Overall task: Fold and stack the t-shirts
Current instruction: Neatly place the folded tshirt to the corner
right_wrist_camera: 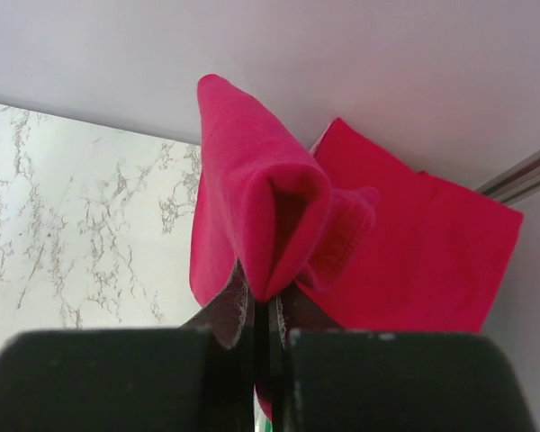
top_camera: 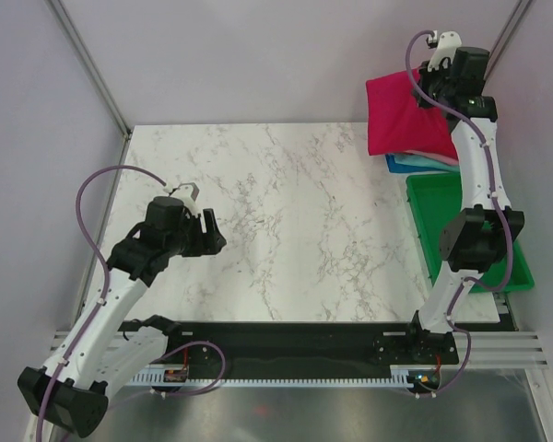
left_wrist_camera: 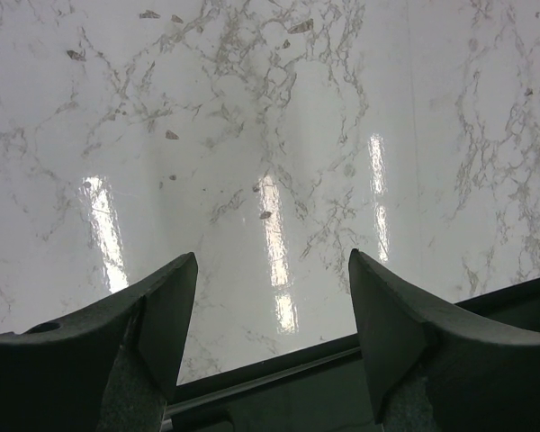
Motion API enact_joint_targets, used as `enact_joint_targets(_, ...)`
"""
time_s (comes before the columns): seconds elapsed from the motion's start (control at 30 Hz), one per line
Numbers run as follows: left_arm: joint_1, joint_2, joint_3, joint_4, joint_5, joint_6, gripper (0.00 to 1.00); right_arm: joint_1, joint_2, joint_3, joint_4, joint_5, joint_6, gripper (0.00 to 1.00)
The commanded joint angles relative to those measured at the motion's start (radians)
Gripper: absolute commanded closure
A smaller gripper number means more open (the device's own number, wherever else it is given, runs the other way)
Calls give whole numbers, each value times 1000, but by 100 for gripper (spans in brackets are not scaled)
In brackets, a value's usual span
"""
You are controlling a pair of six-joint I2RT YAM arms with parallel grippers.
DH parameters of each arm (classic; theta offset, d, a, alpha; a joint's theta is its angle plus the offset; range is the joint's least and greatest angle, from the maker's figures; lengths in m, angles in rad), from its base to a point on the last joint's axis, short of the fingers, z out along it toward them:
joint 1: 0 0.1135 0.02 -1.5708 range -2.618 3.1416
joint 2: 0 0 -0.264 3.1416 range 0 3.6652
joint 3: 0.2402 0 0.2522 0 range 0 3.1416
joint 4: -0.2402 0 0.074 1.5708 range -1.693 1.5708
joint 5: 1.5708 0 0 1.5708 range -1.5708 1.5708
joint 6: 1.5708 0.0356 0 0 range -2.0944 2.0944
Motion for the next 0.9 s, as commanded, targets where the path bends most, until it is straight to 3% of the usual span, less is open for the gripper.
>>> enact_joint_targets(0.0,15,9,0,40,12,12,25,-2,-9,100,25,-5,-60,100)
enact_joint_targets(0.5,35,26,-2,43,21,14,25,-73,6,117,48,-41,-54,100)
enact_joint_targets(0.87,35,35,-3,44,20,11,25,-140,149,218,56,-39,-69,100)
